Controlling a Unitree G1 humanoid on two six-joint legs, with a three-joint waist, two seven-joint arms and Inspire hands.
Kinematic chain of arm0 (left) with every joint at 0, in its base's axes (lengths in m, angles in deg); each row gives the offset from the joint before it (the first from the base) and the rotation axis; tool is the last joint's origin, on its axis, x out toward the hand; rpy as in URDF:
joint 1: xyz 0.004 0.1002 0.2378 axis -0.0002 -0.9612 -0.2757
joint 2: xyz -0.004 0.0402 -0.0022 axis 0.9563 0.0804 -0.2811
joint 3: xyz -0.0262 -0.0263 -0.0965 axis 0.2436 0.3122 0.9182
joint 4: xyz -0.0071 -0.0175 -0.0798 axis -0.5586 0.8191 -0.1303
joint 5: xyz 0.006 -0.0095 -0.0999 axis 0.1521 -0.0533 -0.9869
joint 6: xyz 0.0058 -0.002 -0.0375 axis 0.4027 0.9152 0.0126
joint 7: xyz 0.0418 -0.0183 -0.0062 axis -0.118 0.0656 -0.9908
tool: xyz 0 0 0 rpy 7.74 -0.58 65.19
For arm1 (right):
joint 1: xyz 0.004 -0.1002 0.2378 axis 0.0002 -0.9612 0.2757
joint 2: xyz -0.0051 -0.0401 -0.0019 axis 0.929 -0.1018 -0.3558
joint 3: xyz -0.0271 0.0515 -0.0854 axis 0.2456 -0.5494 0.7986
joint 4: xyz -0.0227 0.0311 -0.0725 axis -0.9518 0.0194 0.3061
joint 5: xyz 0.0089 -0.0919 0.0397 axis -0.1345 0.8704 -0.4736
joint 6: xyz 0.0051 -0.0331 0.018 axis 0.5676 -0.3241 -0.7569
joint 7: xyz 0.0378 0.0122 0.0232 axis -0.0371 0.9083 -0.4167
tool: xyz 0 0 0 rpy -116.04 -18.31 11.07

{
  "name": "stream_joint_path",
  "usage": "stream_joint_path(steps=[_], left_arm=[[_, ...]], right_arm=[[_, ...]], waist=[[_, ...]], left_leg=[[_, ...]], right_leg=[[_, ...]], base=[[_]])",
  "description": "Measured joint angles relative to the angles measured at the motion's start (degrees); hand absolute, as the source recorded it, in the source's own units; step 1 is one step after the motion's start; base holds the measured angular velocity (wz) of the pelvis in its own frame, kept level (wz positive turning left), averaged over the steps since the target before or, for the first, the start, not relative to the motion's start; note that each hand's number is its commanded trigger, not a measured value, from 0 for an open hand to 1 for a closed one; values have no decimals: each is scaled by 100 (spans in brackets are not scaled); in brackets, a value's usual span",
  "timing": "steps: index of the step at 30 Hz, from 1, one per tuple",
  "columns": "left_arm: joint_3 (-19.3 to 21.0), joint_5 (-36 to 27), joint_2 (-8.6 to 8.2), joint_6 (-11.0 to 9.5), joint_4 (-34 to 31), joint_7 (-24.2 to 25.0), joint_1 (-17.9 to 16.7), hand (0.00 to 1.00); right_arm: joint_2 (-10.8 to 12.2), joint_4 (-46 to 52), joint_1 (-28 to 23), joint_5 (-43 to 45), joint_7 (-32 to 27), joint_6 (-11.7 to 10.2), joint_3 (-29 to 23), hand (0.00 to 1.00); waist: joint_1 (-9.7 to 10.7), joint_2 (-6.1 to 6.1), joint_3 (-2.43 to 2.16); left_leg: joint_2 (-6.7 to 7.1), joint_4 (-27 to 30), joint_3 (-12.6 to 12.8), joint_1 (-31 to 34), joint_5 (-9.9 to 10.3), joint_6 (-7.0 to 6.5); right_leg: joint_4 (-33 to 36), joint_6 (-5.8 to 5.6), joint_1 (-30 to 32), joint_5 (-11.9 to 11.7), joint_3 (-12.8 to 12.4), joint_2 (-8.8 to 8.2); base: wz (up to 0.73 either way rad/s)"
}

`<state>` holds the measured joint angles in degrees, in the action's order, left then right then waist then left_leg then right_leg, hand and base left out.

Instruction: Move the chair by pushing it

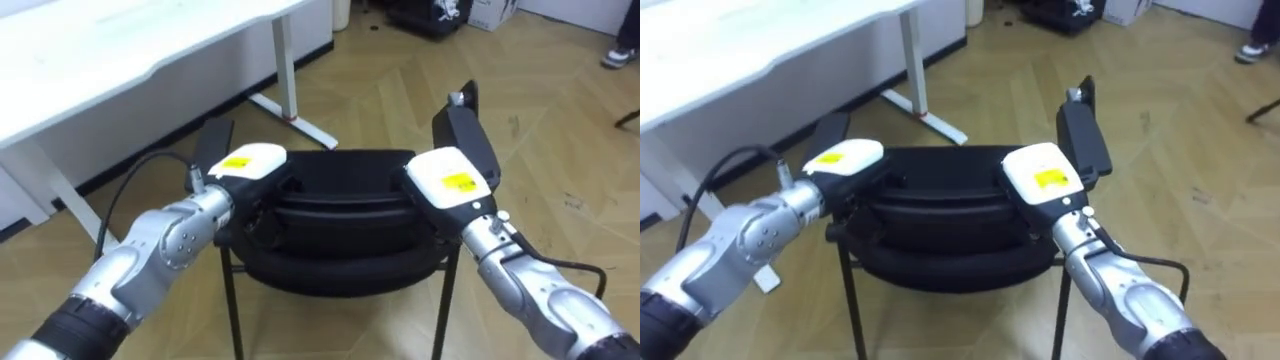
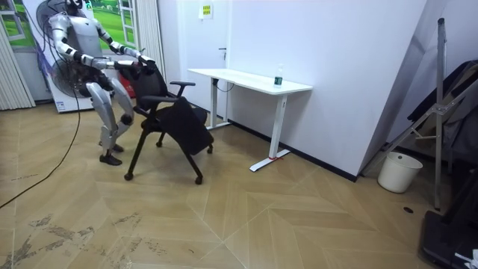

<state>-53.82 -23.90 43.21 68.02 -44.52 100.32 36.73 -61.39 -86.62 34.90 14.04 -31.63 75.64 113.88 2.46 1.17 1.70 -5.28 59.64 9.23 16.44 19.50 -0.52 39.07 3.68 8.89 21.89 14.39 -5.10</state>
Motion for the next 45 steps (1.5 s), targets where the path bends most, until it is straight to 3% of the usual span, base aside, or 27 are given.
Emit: stream_joint_path(steps=[1, 3, 4, 5, 6, 8, 12, 16, 18, 20, 22, 25, 27, 28, 29, 30, 31, 32, 34, 36, 37, 38, 39, 40, 41, 42, 45], left_arm=[[-22, -4, -9, -7, 3, -20, -5, 100], [-54, 21, -32, -95, 12, -70, -24, 100], [-80, 115, -57, -135, 6, -93, -43, 100], [-80, 207, -68, -152, -15, -100, -106, 100], [-76, 236, -60, -153, -34, -99, -131, 100], [-56, 361, 3, -144, -141, -165, -114, 100], [-21, 394, 94, -138, -173, -221, 8, 100], [111, 449, 89, -106, -278, -216, -13, 100], [115, 444, 81, -76, -319, -216, -14, 100], [107, 382, 51, -50, -296, -206, -22, 100], [107, 376, 42, -62, -261, -199, -20, 100], [110, 401, 40, -92, -245, -214, 30, 100], [109, 403, 40, -118, -245, -235, 58, 100], [108, 396, 41, -135, -210, -247, 78, 100], [104, 396, 12, -169, -129, -285, 80, 100], [102, 397, 21, -202, -89, -304, 78, 100], [120, 418, 85, -226, -84, -344, 78, 100], [179, 425, 160, -259, -60, -371, 79, 100], [285, 438, 159, -274, 19, -402, 78, 100], [317, 438, 153, -281, 107, -430, 64, 100], [318, 442, 156, -270, 114, -433, 24, 100], [319, 445, 219, -256, 95, -433, -22, 100], [314, 457, 239, -258, 78, -431, -21, 100], [309, 506, 207, -265, 71, -457, 4, 100], [308, 551, 179, -263, 70, -497, 10, 100], [308, 559, 169, -258, 63, -513, 12, 100], [302, 641, 55, -131, 4, -543, 14, 100]], right_arm=[[-1, -54, 15, -9, -6, -14, -5, 100], [-62, -51, -45, -73, -43, -54, -4, 100], [-94, -13, -138, -114, -51, -55, -21, 100], [-80, 8, -246, -116, -39, -40, -59, 100], [-55, 21, -282, -112, -35, -30, -70, 100], [-34, 165, -321, -106, -25, 70, -78, 100], [33, 402, -315, -69, 29, 272, -92, 100], [46, 690, -310, 0, 181, 397, -102, 100], [25, 696, -267, 33, 194, 393, -111, 100], [-3, 688, -247, 24, 223, 381, -112, 100], [-20, 689, -248, 29, 250, 356, -111, 100], [-16, 688, -249, 28, 263, 335, -157, 100], [-23, 681, -239, 13, 214, 341, -163, 100], [-22, 621, -198, 9, 185, 330, -155, 100], [28, 525, -196, 15, 125, 329, -144, 100], [67, 468, -198, 31, 76, 333, -114, 100], [125, 414, -156, 80, 10, 359, -90, 100], [207, 359, -40, 102, 13, 393, -11, 100], [231, 289, 143, 102, 15, 427, 141, 100], [343, 204, 185, 117, 23, 446, 187, 100], [439, 141, 195, 162, 46, 431, 197, 100], [472, 126, 173, 173, 59, 392, 203, 100], [460, 134, 167, 168, 55, 378, 203, 100], [422, 139, 172, 122, 44, 384, 182, 100], [396, 111, 220, 110, 69, 376, 171, 100], [381, 106, 240, 109, 76, 372, 170, 100], [333, 92, 259, 110, 71, 353, 126, 100]], waist=[[-25, -65, 34], [-6, -100, 46], [-4, -130, 21], [-15, -194, -45], [-11, -233, -100], [0, -323, -138], [3, -363, -145], [-60, -359, -143], [-142, -353, -135], [-134, -358, -119], [-109, -354, -114], [-107, -322, -88], [-111, -268, -79], [-155, -202, -30], [-212, -104, 5], [-262, -52, 22], [-403, -57, 20], [-430, -65, 20], [-487, 6, 65], [-531, -38, 73], [-576, -110, 61], [-553, -123, 5], [-544, -130, -28], [-534, -124, -35], [-540, -126, -34], [-535, -122, -32], [-447, -63, -39]], left_leg=[[-1, -447, 23, 279, 11, 25], [-9, -1647, 40, 550, -215, 135], [4, -2498, 54, 578, -725, 45], [16, -2783, 115, 536, -1219, -84], [66, -2818, 124, 488, -1331, -189], [290, -2800, 110, 379, -1399, -331], [356, -2799, 165, 388, -1216, -363], [490, -2770, 172, 347, -1005, -362], [497, -2676, 237, 342, -872, -371], [590, -2511, 302, 220, -660, -431], [658, -2268, 220, 168, -448, -442], [682, -1953, 89, 191, -207, -461], [647, -1939, 85, 120, -108, -487], [621, -1997, -30, 22, -63, -485], [561, -2109, -215, -114, -33, -455], [540, -2188, -256, -169, -35, -448], [494, -2326, -282, -239, -44, -416], [463, -2429, -355, -290, -66, -377], [407, -2445, -504, -369, -17, -299], [406, -2478, -652, -515, 49, -209], [409, -2458, -761, -646, 170, -110], [382, -2246, -997, -606, 314, 14], [361, -2153, -1013, -579, 388, 110], [227, -2104, -975, -580, 441, 161], [155, -2237, -959, -629, 398, 230], [125, -2313, -953, -646, 365, 286], [-6, -2592, -947, -729, 258, 395]], right_leg=[[-50, -24, -154, 74, 55, -105], [-115, -118, -412, 225, 117, -154], [-111, -199, -537, 364, 127, -188], [-114, -314, -695, 494, 127, -238], [-118, -383, -745, 546, 128, -276], [-346, -571, -945, 594, 73, -300], [-863, -684, -1193, 494, 139, -300], [-907, -729, -1370, 477, 404, -483], [-599, -740, -1323, 472, 513, -612], [314, -793, -1163, 424, 573, -907], [803, -739, -1145, 347, 534, -998], [1227, -651, -1122, 82, 457, -943], [1352, -681, -1087, -208, 395, -847], [1534, -741, -984, -587, 347, -797], [1760, -710, -855, -1059, 218, -677], [1867, -662, -750, -1080, 137, -636], [2005, -683, -376, -628, -19, -555], [1983, -620, 32, -262, 2, -506], [1539, -576, 651, -51, -16, -406], [534, -536, 1021, -159, -30, -395], [-266, -518, 1162, -497, -145, -345], [-410, -541, 1124, -884, -161, -258], [-411, -402, 1080, -1033, -108, -215], [-390, -172, 973, -1020, 107, -181], [-437, -64, 877, -979, 271, -182], [-456, -4, 833, -978, 346, -188], [-660, 21, 569, -875, 719, -177]], base=[[0], [10], [0], [0], [-4], [6], [7], [7], [6], [25], [43], [49], [46], [31], [26], [7], [8], [11], [40], [53], [73], [82], [105], [81], [77], [66], [61]])
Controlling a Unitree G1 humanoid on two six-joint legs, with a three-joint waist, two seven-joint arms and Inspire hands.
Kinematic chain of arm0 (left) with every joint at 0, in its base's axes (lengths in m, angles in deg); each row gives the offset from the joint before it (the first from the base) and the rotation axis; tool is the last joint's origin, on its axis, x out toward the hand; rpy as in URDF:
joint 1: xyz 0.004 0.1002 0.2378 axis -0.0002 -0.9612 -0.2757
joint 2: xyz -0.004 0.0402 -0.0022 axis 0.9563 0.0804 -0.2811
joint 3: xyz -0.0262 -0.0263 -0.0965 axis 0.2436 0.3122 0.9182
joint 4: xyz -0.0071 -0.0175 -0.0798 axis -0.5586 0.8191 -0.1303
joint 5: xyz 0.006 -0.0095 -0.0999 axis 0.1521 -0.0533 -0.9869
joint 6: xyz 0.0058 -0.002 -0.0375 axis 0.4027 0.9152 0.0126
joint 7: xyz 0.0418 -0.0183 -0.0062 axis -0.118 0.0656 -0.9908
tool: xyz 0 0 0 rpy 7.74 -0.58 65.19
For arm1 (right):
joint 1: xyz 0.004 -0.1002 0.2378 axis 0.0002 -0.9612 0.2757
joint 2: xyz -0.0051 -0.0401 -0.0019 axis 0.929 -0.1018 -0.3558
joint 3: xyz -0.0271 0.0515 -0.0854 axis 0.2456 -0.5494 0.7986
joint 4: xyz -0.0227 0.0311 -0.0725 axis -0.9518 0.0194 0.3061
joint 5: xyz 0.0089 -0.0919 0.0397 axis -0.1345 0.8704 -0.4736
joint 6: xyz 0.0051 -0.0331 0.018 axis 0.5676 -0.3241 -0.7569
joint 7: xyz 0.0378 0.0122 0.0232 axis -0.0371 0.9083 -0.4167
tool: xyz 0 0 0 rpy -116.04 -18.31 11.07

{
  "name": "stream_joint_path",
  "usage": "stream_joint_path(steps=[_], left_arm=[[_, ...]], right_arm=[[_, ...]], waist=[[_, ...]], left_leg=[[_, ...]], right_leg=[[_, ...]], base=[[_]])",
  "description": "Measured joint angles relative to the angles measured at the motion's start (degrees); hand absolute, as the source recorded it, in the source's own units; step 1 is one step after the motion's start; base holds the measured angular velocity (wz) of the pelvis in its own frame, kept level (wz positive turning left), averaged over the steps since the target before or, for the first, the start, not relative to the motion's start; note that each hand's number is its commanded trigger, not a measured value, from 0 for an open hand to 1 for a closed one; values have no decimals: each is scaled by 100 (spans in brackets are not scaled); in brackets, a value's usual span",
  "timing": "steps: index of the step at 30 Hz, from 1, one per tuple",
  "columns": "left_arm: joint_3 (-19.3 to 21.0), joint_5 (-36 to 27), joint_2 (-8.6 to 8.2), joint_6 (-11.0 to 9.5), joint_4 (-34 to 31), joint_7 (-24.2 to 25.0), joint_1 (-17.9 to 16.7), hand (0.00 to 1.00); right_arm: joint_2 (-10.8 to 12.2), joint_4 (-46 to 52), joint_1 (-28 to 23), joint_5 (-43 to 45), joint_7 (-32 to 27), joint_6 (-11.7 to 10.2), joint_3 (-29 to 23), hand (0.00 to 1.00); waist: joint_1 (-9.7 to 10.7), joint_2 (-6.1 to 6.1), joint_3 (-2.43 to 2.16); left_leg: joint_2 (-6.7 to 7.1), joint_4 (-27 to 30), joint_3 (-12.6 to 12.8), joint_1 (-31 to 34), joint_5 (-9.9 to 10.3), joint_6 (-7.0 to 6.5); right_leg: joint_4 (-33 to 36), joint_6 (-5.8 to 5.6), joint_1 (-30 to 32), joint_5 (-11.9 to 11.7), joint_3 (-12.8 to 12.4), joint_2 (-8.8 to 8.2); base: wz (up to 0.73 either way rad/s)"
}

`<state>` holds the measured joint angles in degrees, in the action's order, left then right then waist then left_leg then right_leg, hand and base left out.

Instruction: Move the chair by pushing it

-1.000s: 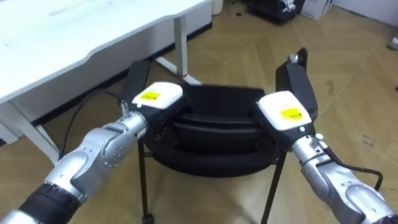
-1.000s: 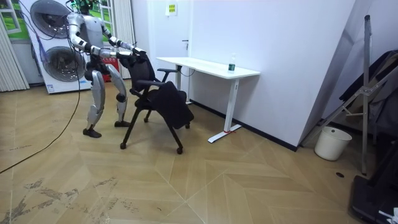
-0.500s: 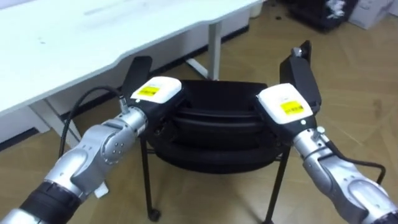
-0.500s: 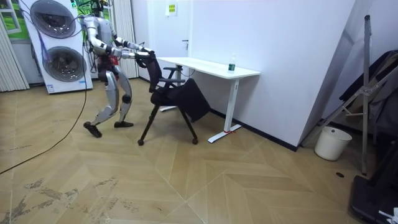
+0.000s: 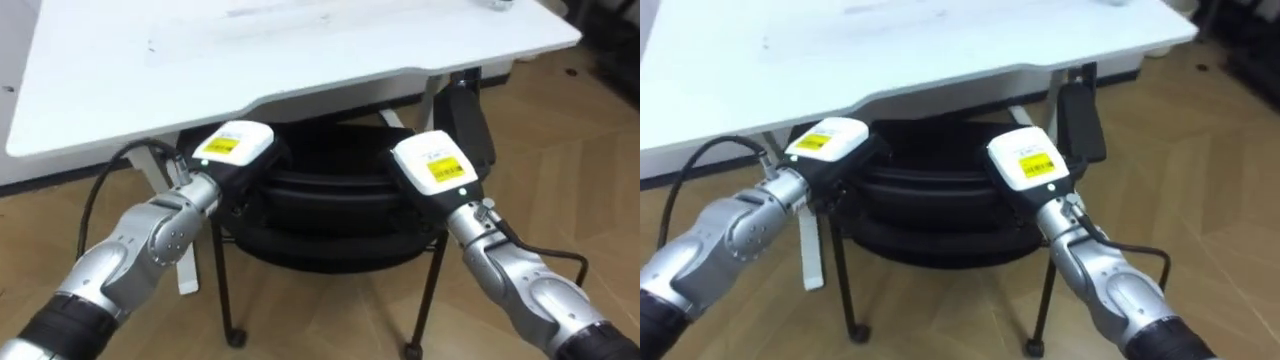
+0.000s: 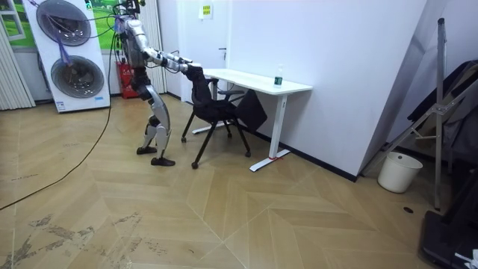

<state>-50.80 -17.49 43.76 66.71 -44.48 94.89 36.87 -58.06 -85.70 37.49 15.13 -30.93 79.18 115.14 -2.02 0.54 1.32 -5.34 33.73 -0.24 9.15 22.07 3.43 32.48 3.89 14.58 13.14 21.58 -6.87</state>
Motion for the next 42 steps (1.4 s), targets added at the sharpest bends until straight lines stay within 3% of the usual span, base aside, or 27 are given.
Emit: stream_joint_path(steps=[4, 11, 16, 18, 19, 20, 21, 22, 23, 25, 26, 30, 34, 38, 42], left_arm=[[10, 0, 3, 9, 3, -41, -4, 100], [53, -44, 96, -23, -46, -40, -143, 100], [47, -31, 82, -11, -26, -41, -206, 100], [42, 69, 1, 3, 32, -60, -247, 100], [42, 136, -40, 2, 10, -99, -279, 100], [30, 156, -79, -5, -25, -99, -270, 100], [12, 176, -98, -19, -30, -98, -283, 100], [11, 205, -128, -36, -80, -82, -399, 100], [12, 211, -117, -53, -158, -72, -525, 100], [13, 246, -93, -56, -239, -48, -628, 100], [24, 251, -54, -48, -283, -36, -665, 100], [75, 251, 12, -4, -382, -22, -690, 100], [118, 239, -31, -17, -447, 139, -725, 100], [143, 187, -47, -49, -423, 175, -721, 100], [181, 188, -56, -148, -383, 163, -670, 100]], right_arm=[[-25, 20, 50, 2, 92, -23, -17, 100], [-30, 36, 80, 6, 408, -279, -86, 100], [-22, 31, 31, 16, 448, -348, -84, 100], [-2, -31, -14, 28, 449, -351, -84, 100], [-48, -31, -37, 33, 432, -380, -90, 100], [-119, 6, -97, 25, 388, -419, -156, 100], [-125, 6, -157, 26, 369, -443, -199, 100], [-132, 4, -267, 38, 367, -485, -227, 100], [-149, 34, -383, 38, 322, -528, -234, 100], [-129, 143, -542, 71, 306, -503, -249, 100], [-102, 182, -581, 119, 304, -503, -251, 100], [-12, 280, -585, 245, 343, -465, -286, 100], [-58, 293, -580, 247, 403, -467, -331, 100], [-78, 299, -555, 247, 429, -470, -331, 100], [-122, 324, -553, 256, 335, -457, -335, 100]], waist=[[-5, 0, 4], [8, -9, 10], [98, -5, 15], [154, -71, 78], [158, -135, 86], [184, -116, 74], [159, -141, 79], [32, -182, 32], [-26, -173, 0], [-4, -189, -77], [-30, -193, -81], [-108, -199, -82], [-247, -193, -70], [-230, -194, -35], [-259, -84, 39]], left_leg=[[-17, -280, -4, -176, -76, 40], [-128, 324, 145, -153, -75, 42], [-200, 490, 226, -189, -111, 63], [-125, 706, 243, -96, -211, 26], [82, 386, 207, 45, -184, -23], [319, -29, 207, 322, -250, -98], [412, -108, 209, 443, -459, -269], [546, -366, 306, 570, -888, -378], [582, -534, 335, 549, -1236, -524], [609, -700, 413, 374, -1241, -590], [610, -782, 469, 301, -1257, -628], [620, -925, 602, 222, -1245, -673], [640, -1025, 846, 73, -1195, -740], [697, -1009, 932, 33, -1139, -789], [602, -895, 923, 119, -1125, -805]], right_leg=[[-75, -47, -214, 174, 206, -5], [118, -80, -514, 534, 333, -87], [109, -67, -738, 636, 407, -75], [43, -111, -896, 664, 311, -105], [14, -138, -890, 675, 225, -140], [14, -130, -854, 712, 113, -157], [18, -165, -851, 726, -15, -169], [14, -226, -878, 718, -205, -195], [-16, -317, -952, 703, -328, -188], [-261, -431, -1016, 613, -563, -75], [-405, -436, -1061, 546, -732, 15], [-599, -468, -1069, 426, -848, -5], [-500, -501, -1035, 453, -1018, -97], [-343, -538, -985, 516, -1079, -185], [-544, -565, -1028, 411, -1111, -18]], base=[[30], [11], [19], [35], [9], [-8], [-42], [-61], [-54], [-17], [-17], [-23], [-26], [-8], [-4]])
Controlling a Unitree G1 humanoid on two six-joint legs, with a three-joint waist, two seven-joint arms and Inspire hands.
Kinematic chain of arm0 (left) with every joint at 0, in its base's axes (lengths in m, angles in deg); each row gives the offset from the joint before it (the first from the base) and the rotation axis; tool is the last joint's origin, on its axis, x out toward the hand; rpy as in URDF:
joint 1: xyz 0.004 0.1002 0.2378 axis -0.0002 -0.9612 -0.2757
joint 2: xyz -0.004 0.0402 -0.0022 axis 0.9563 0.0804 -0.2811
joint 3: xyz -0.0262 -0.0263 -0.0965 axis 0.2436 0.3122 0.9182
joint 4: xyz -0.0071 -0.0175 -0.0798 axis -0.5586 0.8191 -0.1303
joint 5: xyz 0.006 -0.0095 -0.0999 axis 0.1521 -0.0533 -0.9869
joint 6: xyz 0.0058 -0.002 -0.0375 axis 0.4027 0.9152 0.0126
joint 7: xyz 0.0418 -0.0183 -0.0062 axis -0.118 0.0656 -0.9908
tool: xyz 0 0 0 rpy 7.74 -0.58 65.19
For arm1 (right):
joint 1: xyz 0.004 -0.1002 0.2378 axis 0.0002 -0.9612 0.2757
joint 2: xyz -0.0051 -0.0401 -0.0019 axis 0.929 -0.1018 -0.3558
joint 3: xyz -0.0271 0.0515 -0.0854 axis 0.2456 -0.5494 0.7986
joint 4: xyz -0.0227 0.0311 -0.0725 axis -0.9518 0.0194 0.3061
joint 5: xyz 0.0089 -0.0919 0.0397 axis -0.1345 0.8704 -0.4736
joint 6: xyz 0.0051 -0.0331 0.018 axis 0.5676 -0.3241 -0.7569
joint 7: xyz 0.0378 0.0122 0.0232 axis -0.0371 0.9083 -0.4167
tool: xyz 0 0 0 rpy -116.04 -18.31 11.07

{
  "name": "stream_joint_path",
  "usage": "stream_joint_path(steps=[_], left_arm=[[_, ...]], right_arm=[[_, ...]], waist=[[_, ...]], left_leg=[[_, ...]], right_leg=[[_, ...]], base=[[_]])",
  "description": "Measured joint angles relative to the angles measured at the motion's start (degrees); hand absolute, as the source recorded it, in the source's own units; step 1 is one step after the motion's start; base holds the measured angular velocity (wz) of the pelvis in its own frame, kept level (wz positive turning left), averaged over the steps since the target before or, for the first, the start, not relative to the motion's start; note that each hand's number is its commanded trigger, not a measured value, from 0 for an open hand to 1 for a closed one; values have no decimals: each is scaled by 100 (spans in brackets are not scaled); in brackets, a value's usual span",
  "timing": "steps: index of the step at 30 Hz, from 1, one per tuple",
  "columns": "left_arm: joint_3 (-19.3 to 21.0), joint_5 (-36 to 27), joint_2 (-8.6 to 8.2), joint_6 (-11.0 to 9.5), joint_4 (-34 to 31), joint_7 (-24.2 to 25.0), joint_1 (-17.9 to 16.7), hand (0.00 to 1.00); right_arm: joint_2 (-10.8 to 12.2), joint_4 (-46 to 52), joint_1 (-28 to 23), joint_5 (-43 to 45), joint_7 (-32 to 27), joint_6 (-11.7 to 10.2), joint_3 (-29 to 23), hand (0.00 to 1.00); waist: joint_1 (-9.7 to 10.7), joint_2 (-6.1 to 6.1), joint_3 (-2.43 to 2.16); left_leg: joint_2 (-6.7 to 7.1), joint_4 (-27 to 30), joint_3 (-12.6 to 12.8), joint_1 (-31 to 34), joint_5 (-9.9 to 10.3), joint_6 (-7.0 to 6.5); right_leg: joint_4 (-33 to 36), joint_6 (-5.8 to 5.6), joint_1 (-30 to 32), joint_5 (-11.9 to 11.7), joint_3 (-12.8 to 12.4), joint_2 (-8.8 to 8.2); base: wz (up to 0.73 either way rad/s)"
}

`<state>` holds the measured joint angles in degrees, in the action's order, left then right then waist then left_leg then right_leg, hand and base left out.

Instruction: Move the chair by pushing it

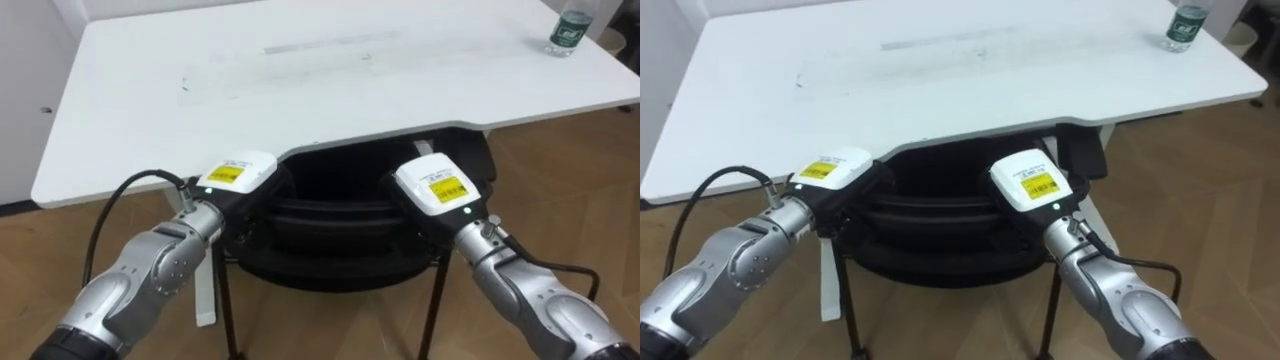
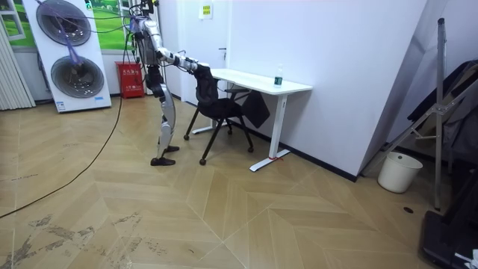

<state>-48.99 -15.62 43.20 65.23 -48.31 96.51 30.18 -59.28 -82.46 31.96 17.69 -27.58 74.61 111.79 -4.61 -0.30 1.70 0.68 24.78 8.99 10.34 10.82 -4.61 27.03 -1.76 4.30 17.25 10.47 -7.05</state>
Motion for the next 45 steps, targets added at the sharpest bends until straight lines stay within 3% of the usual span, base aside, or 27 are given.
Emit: stream_joint_path(steps=[3, 5, 6, 7, 8, 13, 19, 28, 32, 36, 38, 40, 41, 42, 44, 45], left_arm=[[19, 17, -13, -7, -42, -26, 40, 100], [20, 10, 18, -22, -53, -23, 39, 100], [24, 10, 20, -26, -61, -24, 39, 94], [31, 17, 20, -28, -64, -25, 39, 60], [42, 20, 21, -27, -64, -22, 39, 0], [77, 24, 17, 63, -97, 91, 39, 0], [83, 69, 25, 315, -304, 541, -30, 0], [87, 283, -6, 363, -420, 680, -89, 0], [123, 656, 66, 332, -619, 674, -90, 0], [497, 790, 127, 81, -880, 673, -90, 0], [711, 764, 396, -182, -1111, 641, -90, 0], [937, 810, 454, -397, -1112, 638, -93, 0], [1085, 813, 541, -621, -1117, 638, -96, 0], [1140, 805, 626, -715, -1118, 637, -101, 0], [1716, 807, 1078, -1054, -1216, 505, -240, 0], [1935, 806, 1157, -1084, -1254, 390, -305, 0]], right_arm=[[-55, 46, 6, 2, -104, 32, -6, 100], [-70, 49, 0, 4, -132, -11, -5, 8], [-77, 59, 0, 8, -136, -13, -5, 0], [-75, 65, 0, 22, -140, -10, -6, 0], [-66, 91, 0, 35, -126, -4, -10, 0], [-27, 248, -31, -13, 116, -1, -124, 0], [23, 354, -44, -306, 505, 97, -186, 0], [91, 356, -131, -539, 628, 168, -187, 0], [-30, 704, -137, -595, 765, 87, -480, 0], [-201, 1105, -236, -471, 868, -163, -967, 0], [-463, 1142, -241, -323, 871, -424, -1238, 0], [-685, 1152, -274, -192, 870, -622, -1442, 0], [-849, 1258, -370, -150, 870, -836, -1643, 0], [-951, 1367, -450, -154, 869, -936, -1773, 0], [-1231, 1780, -652, -327, 550, -1262, -2747, 0], [-1223, 1800, -650, -457, 310, -1254, -3080, 0]], waist=[[-12, 51, -4], [-18, 71, -22], [-15, 71, -23], [-10, 70, -25], [-6, 68, -28], [64, 49, -92], [109, 6, -125], [124, -60, -130], [124, -60, -130], [138, -61, -129], [132, -69, -129], [79, -70, -128], [62, -71, -128], [56, -71, -128], [103, -64, -122], [102, -61, -120]], left_leg=[[-45, -9, -35, 143, -21, 4], [-71, -12, -48, 180, -30, 7], [-71, -17, -55, 190, -39, 7], [-70, -30, -66, 195, -54, 10], [-69, -42, -77, 195, -65, 16], [-84, -276, -139, 151, -225, 46], [-74, -556, -141, -120, -300, 79], [-65, -751, -150, -421, -346, 122], [-66, -778, -150, -436, -351, 131], [-68, -834, -154, -429, -386, 146], [-36, -999, -146, -483, -484, 142], [-34, -1046, -131, -495, -508, 144], [-45, -1060, -116, -498, -517, 151], [-45, -1080, -121, -512, -530, 153], [-32, -1133, -167, -564, -565, 167], [-32, -1135, -177, -576, -564, 169]], right_leg=[[-150, -20, 84, -108, -19, 74], [-233, -7, 85, -158, -19, 132], [-243, -6, 90, -166, -16, 138], [-250, -2, 94, -171, -16, 139], [-253, 4, 93, -175, -19, 139], [-596, 44, -29, -345, 89, 180], [-964, 53, -336, -462, 119, 228], [-1369, 69, -731, -588, 147, 310], [-1362, 76, -714, -590, 119, 314], [-1440, 95, -722, -648, 124, 333], [-1444, 98, -723, -674, 91, 320], [-1444, 106, -726, -682, 84, 321], [-1474, 116, -734, -705, 84, 331], [-1515, 120, -763, -724, 90, 338], [-1659, 135, -875, -778, 127, 368], [-1681, 136, -897, -784, 128, 376]], base=[[0], [0], [4], [5], [5], [7], [1], [0], [-4], [-1], [0], [-2], [-4], [0], [6], [11]])
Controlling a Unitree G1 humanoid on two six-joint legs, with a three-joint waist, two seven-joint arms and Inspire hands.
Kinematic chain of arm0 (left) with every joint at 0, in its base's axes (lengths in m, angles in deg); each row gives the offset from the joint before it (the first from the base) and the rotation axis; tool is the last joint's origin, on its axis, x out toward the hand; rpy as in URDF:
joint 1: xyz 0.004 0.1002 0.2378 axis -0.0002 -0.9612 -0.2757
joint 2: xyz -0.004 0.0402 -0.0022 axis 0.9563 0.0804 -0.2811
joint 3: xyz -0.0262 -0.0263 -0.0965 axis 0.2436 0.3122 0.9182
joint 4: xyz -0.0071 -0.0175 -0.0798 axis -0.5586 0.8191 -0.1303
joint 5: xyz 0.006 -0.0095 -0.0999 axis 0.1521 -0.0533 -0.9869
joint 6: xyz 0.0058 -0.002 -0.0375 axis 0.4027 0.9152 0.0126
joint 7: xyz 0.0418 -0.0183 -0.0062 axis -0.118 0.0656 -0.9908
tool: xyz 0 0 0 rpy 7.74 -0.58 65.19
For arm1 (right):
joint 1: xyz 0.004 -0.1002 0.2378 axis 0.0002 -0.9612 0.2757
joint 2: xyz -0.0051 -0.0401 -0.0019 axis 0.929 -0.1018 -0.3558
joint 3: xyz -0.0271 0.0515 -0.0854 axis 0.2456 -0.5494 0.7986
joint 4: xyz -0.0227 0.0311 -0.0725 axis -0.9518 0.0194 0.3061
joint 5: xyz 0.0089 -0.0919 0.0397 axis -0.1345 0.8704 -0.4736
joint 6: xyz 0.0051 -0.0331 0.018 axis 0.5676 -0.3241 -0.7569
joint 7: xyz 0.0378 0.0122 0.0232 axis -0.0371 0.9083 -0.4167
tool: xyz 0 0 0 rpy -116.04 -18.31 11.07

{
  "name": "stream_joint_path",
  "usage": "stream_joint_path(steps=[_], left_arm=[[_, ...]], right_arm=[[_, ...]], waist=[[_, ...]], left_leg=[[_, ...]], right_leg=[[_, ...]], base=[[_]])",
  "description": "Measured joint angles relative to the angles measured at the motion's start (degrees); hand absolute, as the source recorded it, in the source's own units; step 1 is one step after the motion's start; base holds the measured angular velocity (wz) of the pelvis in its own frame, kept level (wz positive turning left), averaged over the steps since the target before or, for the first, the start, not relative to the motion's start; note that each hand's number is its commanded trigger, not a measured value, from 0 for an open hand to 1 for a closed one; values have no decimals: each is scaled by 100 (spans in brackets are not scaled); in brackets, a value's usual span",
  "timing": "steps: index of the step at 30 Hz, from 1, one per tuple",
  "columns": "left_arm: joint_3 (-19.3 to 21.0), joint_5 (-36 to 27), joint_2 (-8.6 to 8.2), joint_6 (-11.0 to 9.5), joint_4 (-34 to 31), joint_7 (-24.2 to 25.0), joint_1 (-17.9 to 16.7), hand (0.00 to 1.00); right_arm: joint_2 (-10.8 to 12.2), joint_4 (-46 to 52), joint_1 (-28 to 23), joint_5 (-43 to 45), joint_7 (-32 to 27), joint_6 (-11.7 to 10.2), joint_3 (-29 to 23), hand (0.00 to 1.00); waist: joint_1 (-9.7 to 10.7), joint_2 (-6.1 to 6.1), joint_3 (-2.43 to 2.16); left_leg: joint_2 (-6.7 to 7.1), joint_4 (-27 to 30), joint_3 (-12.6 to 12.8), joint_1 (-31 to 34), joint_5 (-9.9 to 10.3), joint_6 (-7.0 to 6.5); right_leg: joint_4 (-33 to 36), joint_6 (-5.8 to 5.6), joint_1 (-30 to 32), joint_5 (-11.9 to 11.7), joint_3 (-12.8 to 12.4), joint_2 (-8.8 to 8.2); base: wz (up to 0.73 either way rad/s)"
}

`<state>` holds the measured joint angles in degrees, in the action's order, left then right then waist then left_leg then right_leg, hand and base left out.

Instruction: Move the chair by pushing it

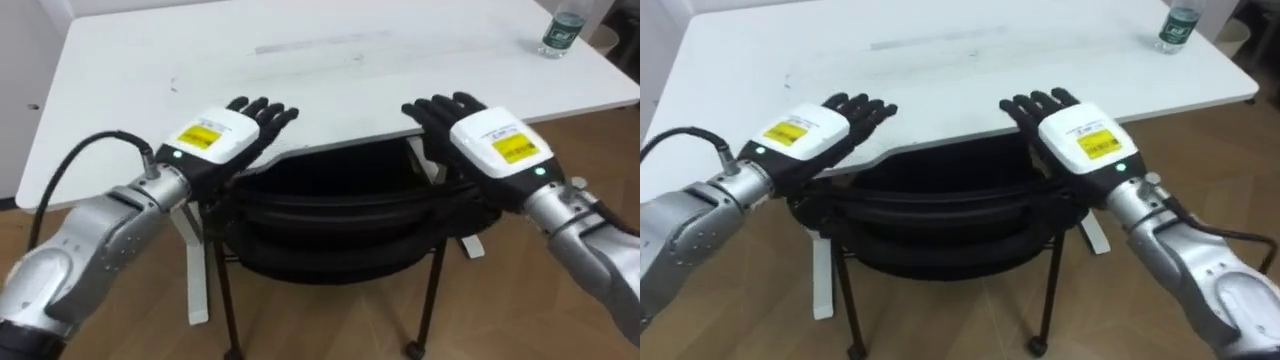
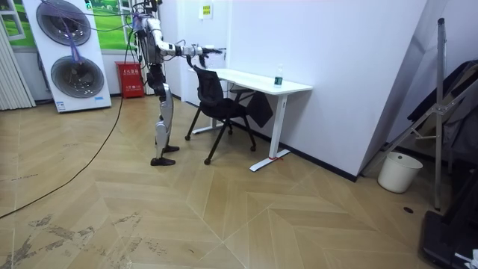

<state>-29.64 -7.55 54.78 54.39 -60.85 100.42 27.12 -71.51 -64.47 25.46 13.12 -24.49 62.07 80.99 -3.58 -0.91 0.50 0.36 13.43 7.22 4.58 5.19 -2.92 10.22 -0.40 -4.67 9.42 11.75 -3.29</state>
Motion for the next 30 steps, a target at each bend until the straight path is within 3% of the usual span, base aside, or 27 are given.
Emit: stream_joint_path(steps=[2, 3, 5, 6, 7, 8, 10, 11, 15, 18, 20, 22, 25, 29, 30], left_arm=[[1112, -6, 52, 89, -188, -1073, -58, 0], [1446, -19, 93, 95, -250, -1353, -79, 0], [2612, -80, 136, 275, -527, -2381, -442, 0], [2874, -81, 119, 346, -588, -2592, -580, 0], [3277, -78, 56, 437, -607, -2893, -789, 0], [3589, -92, -16, 545, -595, -3099, -1008, 0], [3913, -289, -121, 635, -577, -3337, -1345, 0], [4060, -414, -262, 701, -536, -3503, -1466, 0], [4272, -891, -578, 902, -398, -4060, -1849, 0], [4294, -1443, -966, 1038, -210, -4394, -2137, 0], [4289, -1866, -1408, 1199, 38, -4608, -2461, 0], [4201, -2378, -1625, 1292, 421, -4757, -2605, 0], [4190, -3128, -2045, 1450, 1196, -4772, -2818, 0], [3644, -4102, -2647, 1722, 2376, -4538, -3228, 0], [3542, -4214, -2709, 1740, 2558, -4443, -3270, 0]], right_arm=[[3, 13, 118, -689, -881, 251, -1309, 0], [3, 41, 148, -834, -1062, 304, -1607, 0], [10, 117, -13, -1265, -1812, 405, -2577, 0], [16, 121, -107, -1360, -1973, 437, -2770, 0], [17, 123, -331, -1513, -2212, 498, -3082, 0], [19, 121, -541, -1761, -2390, 573, -3274, 0], [87, 82, -822, -2212, -2586, 654, -3499, 0], [107, -23, -910, -2397, -2708, 755, -3609, 0], [306, -95, -1325, -3043, -3164, 982, -3881, 0], [673, -229, -1621, -3390, -3493, 1157, -3922, 0], [1107, -339, -1950, -3780, -3583, 1286, -3882, 0], [1303, -804, -2069, -4360, -3626, 1392, -3716, 0], [1787, -1620, -2408, -5418, -3447, 1642, -3420, 0], [2540, -2910, -2633, -6467, -2979, 1969, -2987, 0], [2598, -3090, -2654, -6606, -2867, 1994, -2885, 0]], waist=[[7, -20, -13], [16, -26, -17], [84, -37, -38], [125, -34, -41], [174, -20, -77], [203, 12, -73], [316, 24, -76], [328, 44, -70], [363, 85, -83], [351, 123, -102], [301, 150, -106], [292, 145, -92], [236, 144, -90], [304, 124, -82], [318, 123, -81]], left_leg=[[5, -6, -106, -38, 10, 12], [9, -17, -114, -42, 9, 12], [48, -126, -91, -187, 15, 14], [62, -143, -89, -239, 28, 16], [77, -156, -83, -279, 52, 12], [86, -181, -45, -331, 73, 15], [129, -199, -37, -353, 87, 15], [128, -232, 10, -386, 88, 17], [120, -285, 79, -428, 116, 35], [113, -336, 177, -476, 136, 45], [97, -370, 272, -541, 189, 55], [92, -383, 310, -582, 216, 58], [79, -379, 340, -616, 262, 68], [96, -296, 302, -591, 328, 73], [96, -284, 302, -583, 333, 71]], right_leg=[[-93, -20, -49, 25, 65, -35], [-96, -37, -53, 39, 74, -36], [-187, -46, -179, 39, 58, -20], [-210, -51, -233, 43, 68, -29], [-235, -70, -282, 55, 85, -40], [-239, -75, -313, 59, 62, -47], [-227, -85, -326, 95, 52, -59], [-226, -83, -324, 100, -15, -60], [-240, -80, -321, 105, -61, -58], [-244, -79, -320, 105, -131, -59], [-231, -76, -326, 124, -237, -56], [-218, -81, -333, 133, -324, -53], [-213, -82, -353, 160, -339, -53], [-148, -91, -350, 234, -330, -69], [-150, -91, -345, 238, -323, -70]], base=[[15], [9], [0], [0], [-7], [-8], [-7], [-12], [-14], [-16], [-23], [-14], [-9], [4], [0]])
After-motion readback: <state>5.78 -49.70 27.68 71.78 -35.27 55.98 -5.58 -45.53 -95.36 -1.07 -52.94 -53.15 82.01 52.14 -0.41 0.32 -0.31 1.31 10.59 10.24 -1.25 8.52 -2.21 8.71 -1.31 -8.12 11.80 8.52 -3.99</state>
